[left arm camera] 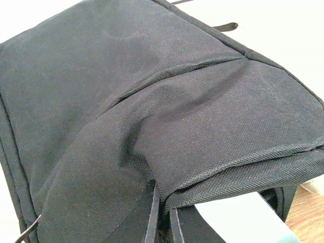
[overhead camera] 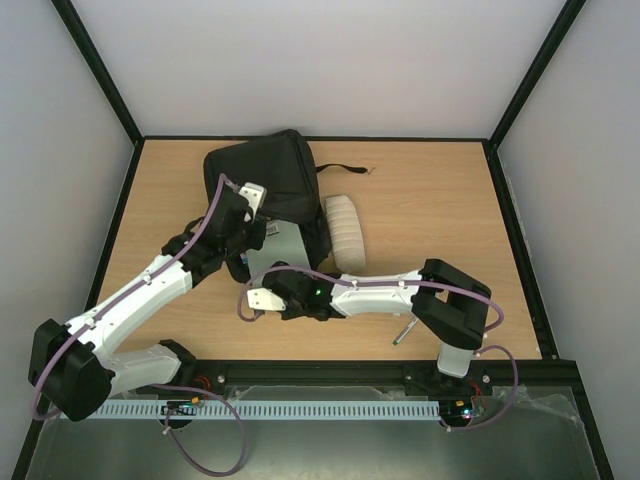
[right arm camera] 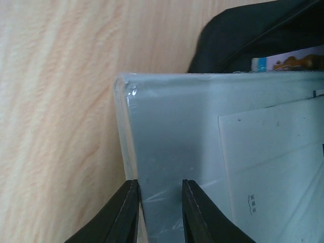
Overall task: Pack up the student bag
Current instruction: Place the book in the student bag.
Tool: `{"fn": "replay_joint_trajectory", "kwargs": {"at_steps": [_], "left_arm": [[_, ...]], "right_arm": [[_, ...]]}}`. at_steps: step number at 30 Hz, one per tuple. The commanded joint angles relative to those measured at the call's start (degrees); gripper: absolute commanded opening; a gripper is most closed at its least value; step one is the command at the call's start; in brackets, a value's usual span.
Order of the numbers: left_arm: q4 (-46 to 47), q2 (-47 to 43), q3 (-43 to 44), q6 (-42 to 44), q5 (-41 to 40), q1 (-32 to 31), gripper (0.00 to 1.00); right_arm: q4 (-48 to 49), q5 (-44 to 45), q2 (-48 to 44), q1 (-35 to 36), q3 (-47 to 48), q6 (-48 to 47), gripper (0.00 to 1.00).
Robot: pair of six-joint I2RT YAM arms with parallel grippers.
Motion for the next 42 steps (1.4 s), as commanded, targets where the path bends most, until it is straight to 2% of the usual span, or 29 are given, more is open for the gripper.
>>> {"fn": "replay_joint_trajectory", "kwargs": {"at_steps": [1, 12, 33, 38, 42], "left_arm": [[4.2, -2.9, 0.3, -0.3, -0.3, -0.3, 0.02], [4.3, -2.9, 0.2, -0.2, 0.5, -0.3, 0.02], [4.3, -2.6, 0.3, -0.2, 0.2, -0.3, 0.02], [4.3, -2.8, 0.3, -0.3, 0.2, -0.3, 0.02], [4.2, -2.9, 0.3, -0.3, 0.3, -0.2, 0.02]], "right_arm": [[5.1, 4.7, 2.5, -1.9, 2.8, -3.4, 0.25], [12.0, 7.2, 7.6, -5.9, 4.6, -11.1, 0.25], [29.6, 12.9, 17.9, -8.4, 9.0, -18.3, 0.24], [30.5, 13.7, 18.9, -8.6, 10.1, -18.0, 0.24], [23.7, 11.8, 15.4, -7.5, 9.2, -14.0, 0.28]]}}
